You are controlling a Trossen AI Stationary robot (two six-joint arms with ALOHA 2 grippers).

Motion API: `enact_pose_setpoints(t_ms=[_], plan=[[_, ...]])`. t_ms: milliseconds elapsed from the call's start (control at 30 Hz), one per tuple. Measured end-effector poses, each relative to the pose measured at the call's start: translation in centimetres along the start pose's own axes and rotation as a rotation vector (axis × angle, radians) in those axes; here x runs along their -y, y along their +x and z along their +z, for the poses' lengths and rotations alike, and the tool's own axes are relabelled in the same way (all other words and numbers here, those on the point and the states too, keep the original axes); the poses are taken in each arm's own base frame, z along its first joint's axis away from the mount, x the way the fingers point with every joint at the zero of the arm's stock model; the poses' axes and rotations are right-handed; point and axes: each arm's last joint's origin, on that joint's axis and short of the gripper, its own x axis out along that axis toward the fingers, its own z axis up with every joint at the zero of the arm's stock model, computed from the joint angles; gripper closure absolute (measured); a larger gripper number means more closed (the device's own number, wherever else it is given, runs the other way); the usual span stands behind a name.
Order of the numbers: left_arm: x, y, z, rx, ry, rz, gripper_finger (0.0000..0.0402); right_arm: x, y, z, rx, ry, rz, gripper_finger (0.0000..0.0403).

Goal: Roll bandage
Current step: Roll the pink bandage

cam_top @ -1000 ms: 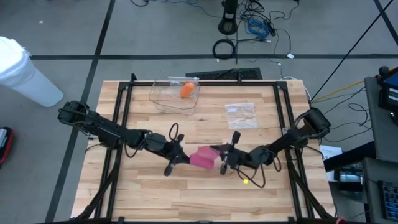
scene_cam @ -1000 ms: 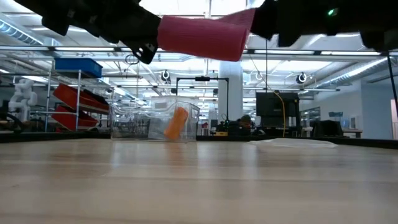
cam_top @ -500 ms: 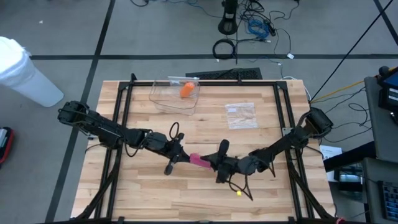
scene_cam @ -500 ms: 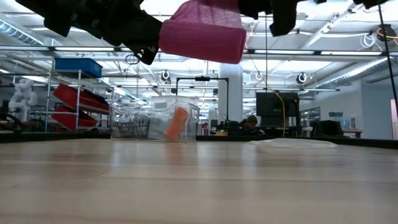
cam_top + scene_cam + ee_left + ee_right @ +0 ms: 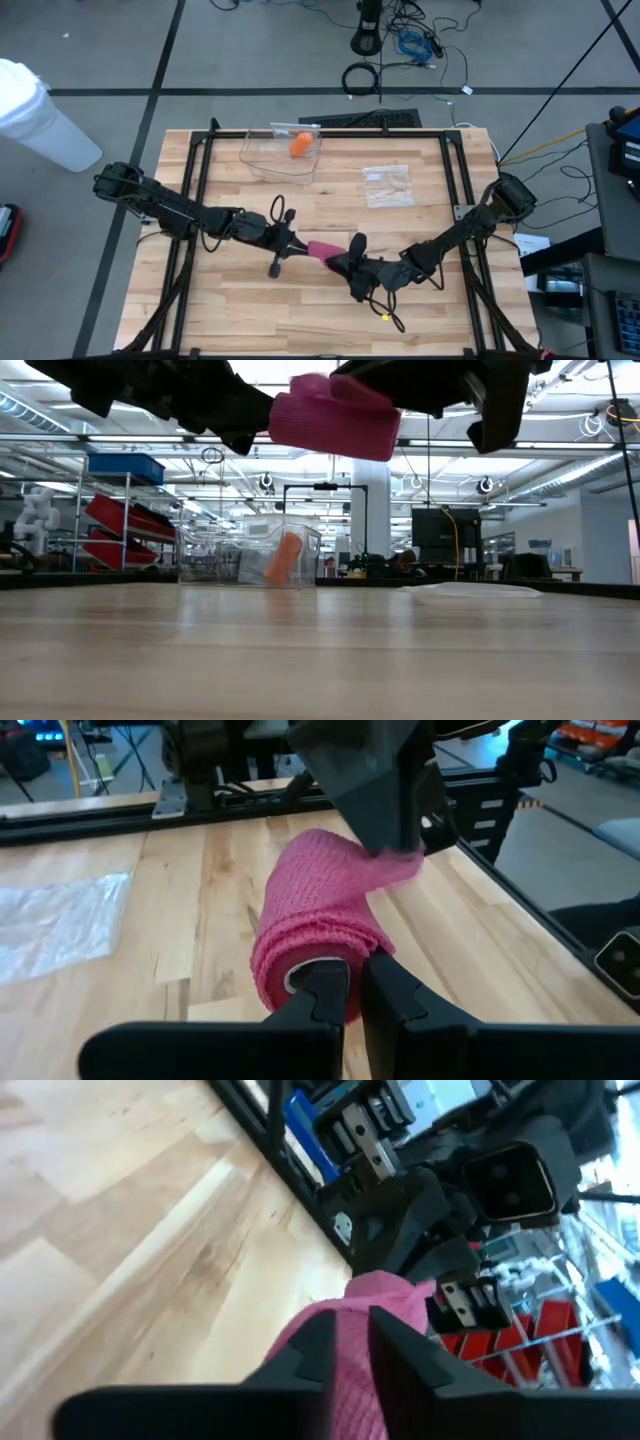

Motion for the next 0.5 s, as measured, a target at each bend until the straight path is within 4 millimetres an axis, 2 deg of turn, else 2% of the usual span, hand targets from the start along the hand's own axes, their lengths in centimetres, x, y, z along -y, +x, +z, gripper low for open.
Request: enact_pose_setpoints(t_ms=[267,367,500], plan=[[-0.1,0.0,0.0,0.0,0.091,0.039,0.0388,-0.3,-0.5,0.5,-0.005,-0.168,-0.023,0.0234],[-0.3,0.0,0.0,-0.004,0.132,0.082,0.0388,-0.6,-0.9,0.8,0.004,-0.179,-0.021,0.022],[-0.3,0.0,0.0,-0.009,0.188,0.105,0.0388,-0.8,-1.3,1.1,-0.013,-0.181,-0.04,0.0223]])
